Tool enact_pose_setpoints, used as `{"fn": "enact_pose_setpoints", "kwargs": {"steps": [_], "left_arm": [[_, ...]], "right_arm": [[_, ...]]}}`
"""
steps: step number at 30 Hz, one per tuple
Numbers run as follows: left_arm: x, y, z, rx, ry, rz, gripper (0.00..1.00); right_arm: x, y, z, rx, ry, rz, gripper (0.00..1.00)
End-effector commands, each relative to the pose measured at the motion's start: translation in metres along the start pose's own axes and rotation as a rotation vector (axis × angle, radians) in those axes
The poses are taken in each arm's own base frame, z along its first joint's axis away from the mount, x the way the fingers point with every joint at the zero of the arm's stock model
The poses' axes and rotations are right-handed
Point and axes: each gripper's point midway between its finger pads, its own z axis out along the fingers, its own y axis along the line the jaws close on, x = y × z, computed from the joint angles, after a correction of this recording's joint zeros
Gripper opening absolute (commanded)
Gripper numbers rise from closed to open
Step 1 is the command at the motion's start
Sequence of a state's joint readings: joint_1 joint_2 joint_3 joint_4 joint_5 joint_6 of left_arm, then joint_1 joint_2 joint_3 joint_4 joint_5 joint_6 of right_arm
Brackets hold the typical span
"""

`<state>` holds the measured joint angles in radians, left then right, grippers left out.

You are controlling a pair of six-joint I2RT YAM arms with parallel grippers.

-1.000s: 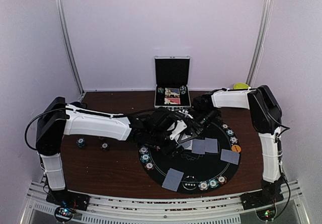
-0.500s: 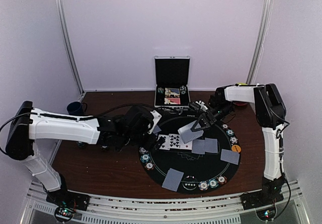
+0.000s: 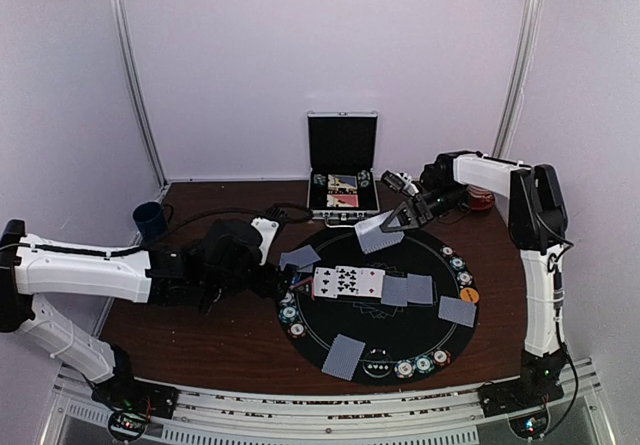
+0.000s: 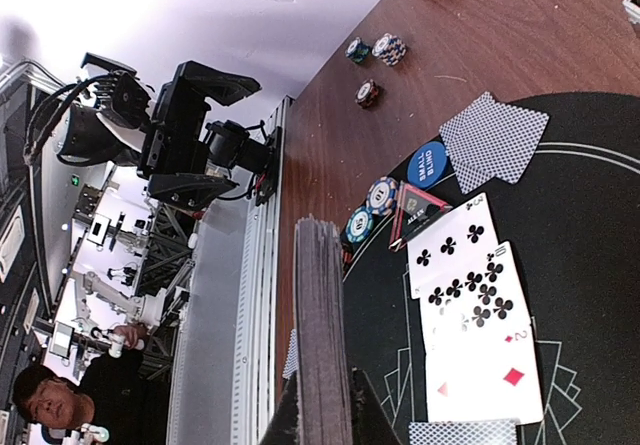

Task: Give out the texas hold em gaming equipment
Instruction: Place the face-down deck piles on the poker table mat.

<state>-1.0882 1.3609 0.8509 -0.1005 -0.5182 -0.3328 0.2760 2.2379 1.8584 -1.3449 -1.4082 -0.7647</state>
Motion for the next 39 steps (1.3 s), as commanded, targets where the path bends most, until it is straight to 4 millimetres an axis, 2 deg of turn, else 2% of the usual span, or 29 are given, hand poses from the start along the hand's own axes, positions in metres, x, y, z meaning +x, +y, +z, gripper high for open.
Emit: {"fn": "enact_pose_setpoints", "kwargs": {"steps": [1,3,4,5,7,9,11,18,24,28,32,35,39], "left_arm": [[-0.013,0.014,-0.010,-0.036,-0.091,-0.068,0.98],[-0.012,0.016,-0.013,-0.038,-0.103,-0.075,0.98],[-0.011,0.016,-0.014,-0.032,-0.106,-0.073,0.98],[-0.011,0.016,-0.015,-0.029,-0.108,-0.071,0.98],[-0.009,0.018,-0.016,-0.038,-0.105,-0.074,0.98],[-0.007,0.020,-0.017,-0.045,-0.104,-0.077,0.98],[-0.004,0.022,-0.017,-0.050,-0.100,-0.078,0.98],[0.006,0.038,-0.027,-0.103,-0.093,-0.099,0.98],[0.021,0.062,-0.040,-0.186,-0.117,-0.141,0.98],[0.027,0.075,-0.047,-0.229,-0.142,-0.173,0.98],[0.030,0.079,-0.050,-0.238,-0.152,-0.185,0.98],[0.032,0.080,-0.050,-0.244,-0.152,-0.182,0.98],[0.034,0.079,-0.048,-0.243,-0.148,-0.176,0.98]], "right_arm": [[-0.017,-0.006,-0.006,0.041,-0.020,-0.066,0.00],[-0.028,-0.032,-0.009,0.181,-0.050,0.041,0.00],[-0.038,-0.055,-0.017,0.338,-0.127,0.067,0.00],[-0.050,-0.064,-0.031,0.476,-0.233,0.051,0.00],[-0.063,-0.064,-0.050,0.577,-0.398,0.007,0.00],[-0.064,-0.065,-0.047,0.538,-0.381,0.065,0.00],[-0.058,-0.075,-0.041,0.499,-0.340,0.136,0.00],[-0.041,-0.125,-0.043,0.575,-0.381,0.303,0.00],[-0.026,-0.149,-0.045,0.638,-0.358,0.365,0.00],[-0.012,-0.169,-0.055,0.704,-0.349,0.393,0.00],[0.002,-0.193,-0.070,0.753,-0.317,0.431,0.00],[0.018,-0.207,-0.071,0.750,-0.241,0.474,0.07],[0.034,-0.218,-0.069,0.765,-0.157,0.490,0.20]]}}
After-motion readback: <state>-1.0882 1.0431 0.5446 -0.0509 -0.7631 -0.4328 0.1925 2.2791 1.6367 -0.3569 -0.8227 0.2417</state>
